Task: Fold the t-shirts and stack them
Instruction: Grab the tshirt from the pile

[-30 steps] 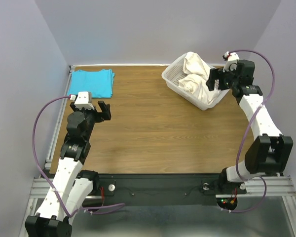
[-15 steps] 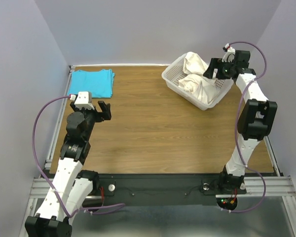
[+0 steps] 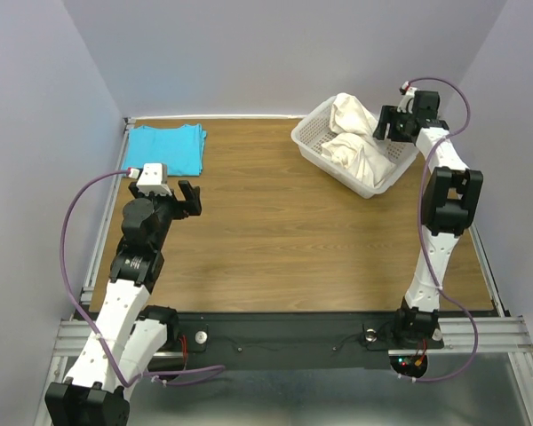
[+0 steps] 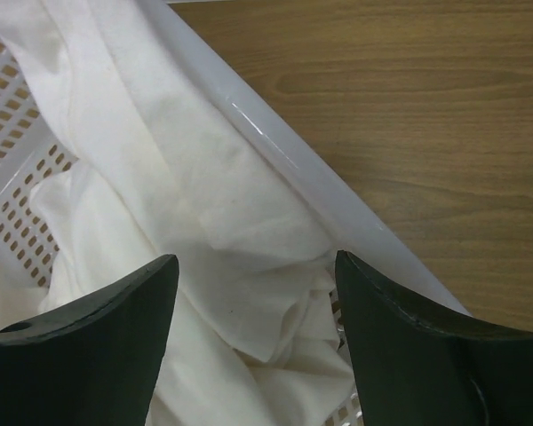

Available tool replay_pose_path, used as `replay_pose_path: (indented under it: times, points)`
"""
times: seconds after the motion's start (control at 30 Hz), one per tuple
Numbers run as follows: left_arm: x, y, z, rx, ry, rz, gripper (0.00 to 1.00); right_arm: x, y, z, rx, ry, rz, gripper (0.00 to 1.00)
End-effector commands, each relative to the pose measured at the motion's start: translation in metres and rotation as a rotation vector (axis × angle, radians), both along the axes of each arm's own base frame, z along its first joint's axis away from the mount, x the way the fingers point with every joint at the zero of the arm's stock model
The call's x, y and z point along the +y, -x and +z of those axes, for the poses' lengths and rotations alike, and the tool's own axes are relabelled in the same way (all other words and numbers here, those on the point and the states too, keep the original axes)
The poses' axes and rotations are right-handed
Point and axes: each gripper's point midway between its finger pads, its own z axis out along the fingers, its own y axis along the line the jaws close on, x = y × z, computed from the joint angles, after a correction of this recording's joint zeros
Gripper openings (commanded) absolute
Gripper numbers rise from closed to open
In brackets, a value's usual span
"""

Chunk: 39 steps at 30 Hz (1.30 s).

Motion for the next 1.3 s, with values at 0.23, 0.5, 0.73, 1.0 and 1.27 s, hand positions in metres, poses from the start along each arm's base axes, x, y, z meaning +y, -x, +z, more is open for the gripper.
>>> replay_pose_path:
  times: [0.23,0.5,0.73,1.0,1.27]
  points:
    - [-0.002,-0.006,0.019,-0.062,-0.001,-0.006,0.98,-0.013,-0.023,0.003,-0.04,0.038,-0.046,0.67]
    - [-0.003,-0.007,0.016,-0.051,-0.002,-0.012,0.98,-0.005,-0.027,0.005,-0.048,-0.012,-0.026,0.41]
    - [-0.004,-0.006,0.018,-0.059,0.0,-0.02,0.98,0.004,-0.027,0.054,-0.133,-0.04,0.008,0.01]
    - [-0.007,-0.002,0.024,-0.087,0.006,-0.039,0.98,0.031,0.005,0.167,-0.31,-0.102,0.123,0.0]
    - [-0.01,0.007,0.038,-0.139,0.013,-0.065,0.98,0.066,0.068,0.322,-0.603,-0.115,0.308,0.01]
